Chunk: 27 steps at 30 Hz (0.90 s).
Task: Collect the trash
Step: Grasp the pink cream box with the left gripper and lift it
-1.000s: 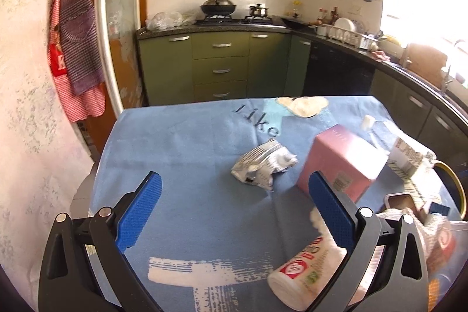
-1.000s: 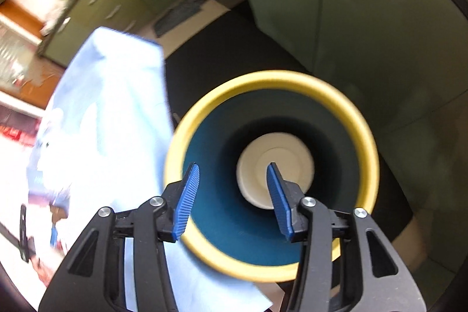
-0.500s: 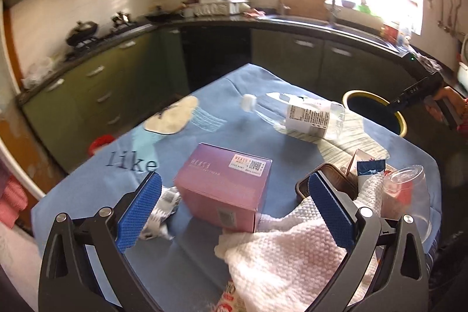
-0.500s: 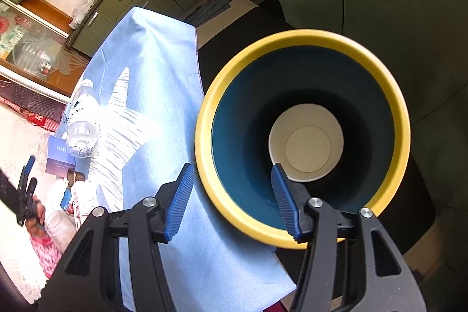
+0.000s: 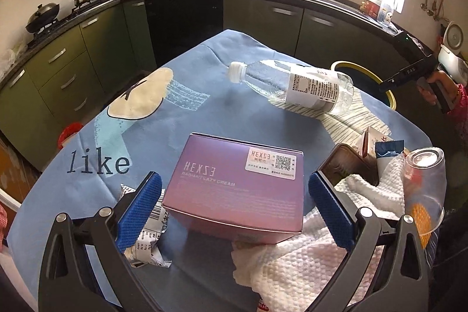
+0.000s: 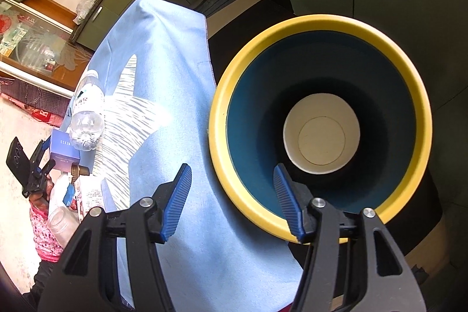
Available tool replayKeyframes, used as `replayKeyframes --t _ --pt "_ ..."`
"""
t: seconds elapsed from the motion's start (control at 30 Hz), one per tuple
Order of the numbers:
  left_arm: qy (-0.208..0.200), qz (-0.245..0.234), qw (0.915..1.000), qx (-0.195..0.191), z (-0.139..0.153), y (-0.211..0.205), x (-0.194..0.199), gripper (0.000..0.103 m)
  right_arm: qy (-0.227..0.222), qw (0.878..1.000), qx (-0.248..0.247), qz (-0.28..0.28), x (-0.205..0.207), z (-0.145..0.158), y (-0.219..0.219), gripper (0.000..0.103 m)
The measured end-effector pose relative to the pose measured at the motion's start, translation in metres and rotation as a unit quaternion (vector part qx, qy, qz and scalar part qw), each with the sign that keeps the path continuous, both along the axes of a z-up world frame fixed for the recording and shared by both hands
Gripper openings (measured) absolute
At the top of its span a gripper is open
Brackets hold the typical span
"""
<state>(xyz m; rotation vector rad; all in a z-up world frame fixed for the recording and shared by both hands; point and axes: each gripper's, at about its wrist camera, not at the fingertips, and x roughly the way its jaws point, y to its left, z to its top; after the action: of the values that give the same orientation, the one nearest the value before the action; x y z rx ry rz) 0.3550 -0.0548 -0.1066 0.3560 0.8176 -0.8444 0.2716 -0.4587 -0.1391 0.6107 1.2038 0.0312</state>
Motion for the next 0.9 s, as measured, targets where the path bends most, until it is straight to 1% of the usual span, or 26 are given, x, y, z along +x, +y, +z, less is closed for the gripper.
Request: replayKeyframes --t 0.07,0.13,0.2,0.33,0.43,0.53,0.7,0.83,0.9 --pt "0.005 -0.009 0.9999 0.000 -0.003 -0.002 0.000 0.099 0.001 1.000 0.000 0.000 0.001 -0.002 0.001 0.056" --pt "0.010 -0.016 0.9998 -0.003 -0.005 -0.004 0.000 0.097 0.002 1.000 0.001 -0.001 0.002 -0.003 0.001 0.056" --pt "0.004 -0.015 0.9999 0.007 -0.007 -0.006 0.000 0.081 0.001 1.000 0.002 -0.001 0.003 -0.003 0.001 0.056" --pt "0.004 -0.008 1.0000 0.003 -0.006 -0.005 0.001 0.079 -0.001 1.000 0.004 -0.003 0.002 -0.003 0.000 0.056" --pt "-0.004 -0.002 1.0000 0.007 -0.003 -0.006 0.000 0.078 -0.004 1.000 0.004 -0.004 0.000 -0.003 -0.002 0.056" --pt "-0.013 0.009 0.9999 0.004 0.007 -0.004 -0.002 0.078 -0.010 1.000 0.007 -0.006 -0.004 -0.004 -0.005 0.056" --pt "-0.036 0.023 0.9991 0.000 0.037 -0.011 -0.013 0.078 -0.030 0.999 0.014 -0.014 -0.019 0.001 -0.012 0.056" --pt "-0.051 0.016 0.9986 -0.002 0.064 -0.033 -0.032 0.078 -0.055 0.998 0.017 -0.022 -0.038 0.009 -0.020 0.056" --pt "-0.055 0.004 0.9985 -0.006 0.078 -0.052 -0.045 0.078 -0.067 0.997 0.016 -0.026 -0.048 0.013 -0.026 0.056"
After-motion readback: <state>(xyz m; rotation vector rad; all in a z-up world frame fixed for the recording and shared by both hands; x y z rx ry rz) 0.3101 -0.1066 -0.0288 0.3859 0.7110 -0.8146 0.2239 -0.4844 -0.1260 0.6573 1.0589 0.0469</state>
